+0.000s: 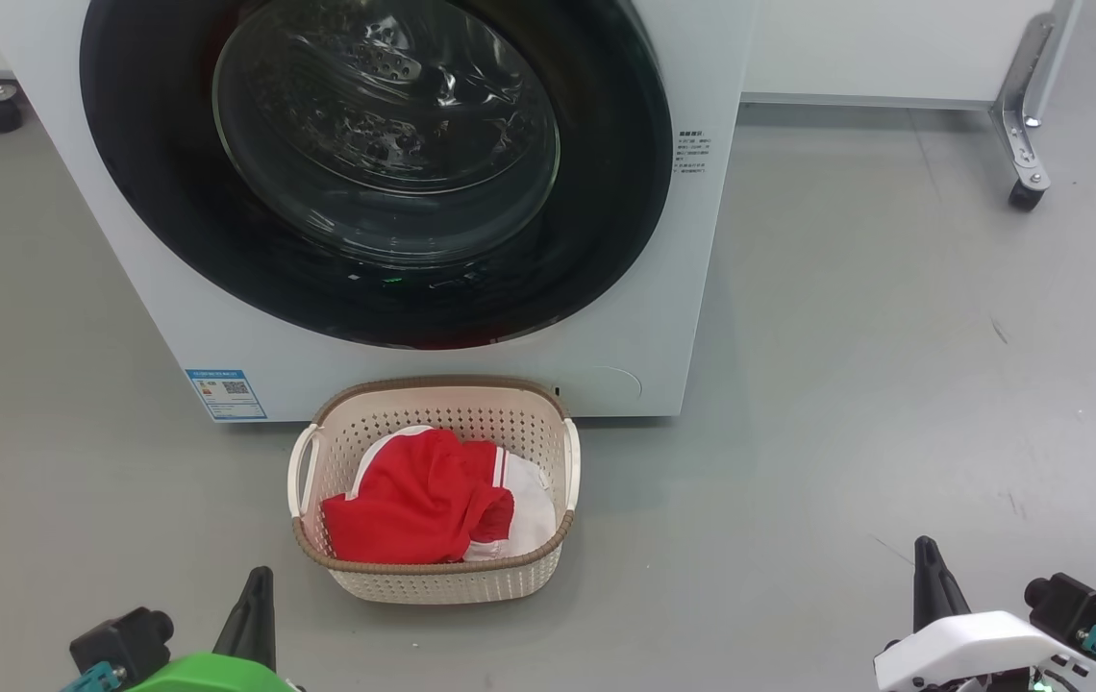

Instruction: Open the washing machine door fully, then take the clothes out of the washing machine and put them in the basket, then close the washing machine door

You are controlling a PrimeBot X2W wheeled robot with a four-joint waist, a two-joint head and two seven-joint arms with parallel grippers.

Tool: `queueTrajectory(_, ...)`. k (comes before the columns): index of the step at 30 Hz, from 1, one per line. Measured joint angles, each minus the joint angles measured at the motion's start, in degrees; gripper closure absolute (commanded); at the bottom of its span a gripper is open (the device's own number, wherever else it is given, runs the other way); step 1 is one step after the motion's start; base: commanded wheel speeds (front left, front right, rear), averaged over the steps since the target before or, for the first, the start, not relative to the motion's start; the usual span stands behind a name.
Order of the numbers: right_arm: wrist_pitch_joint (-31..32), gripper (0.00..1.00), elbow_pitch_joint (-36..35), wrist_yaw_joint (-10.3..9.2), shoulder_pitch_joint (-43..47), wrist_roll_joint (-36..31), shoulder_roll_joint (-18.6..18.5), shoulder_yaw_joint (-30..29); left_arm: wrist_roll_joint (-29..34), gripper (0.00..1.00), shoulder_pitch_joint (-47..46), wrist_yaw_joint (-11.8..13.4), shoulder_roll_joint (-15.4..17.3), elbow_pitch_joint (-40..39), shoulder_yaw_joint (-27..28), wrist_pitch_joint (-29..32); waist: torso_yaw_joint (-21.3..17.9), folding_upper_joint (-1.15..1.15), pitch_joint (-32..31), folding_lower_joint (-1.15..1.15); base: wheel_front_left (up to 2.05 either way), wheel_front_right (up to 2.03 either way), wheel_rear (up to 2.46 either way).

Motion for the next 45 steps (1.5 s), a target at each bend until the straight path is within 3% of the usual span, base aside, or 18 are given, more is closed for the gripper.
queueTrajectory(45,8.2,1.00,-0.2,3.96,-4.9,34.5,-1.7,-6.5,-32.5,1.00,-4.0,-3.7,-0.8,1.0,9.0,6.7,-0.9,0.00,0.6,0.00,0.00,0.00,0.00)
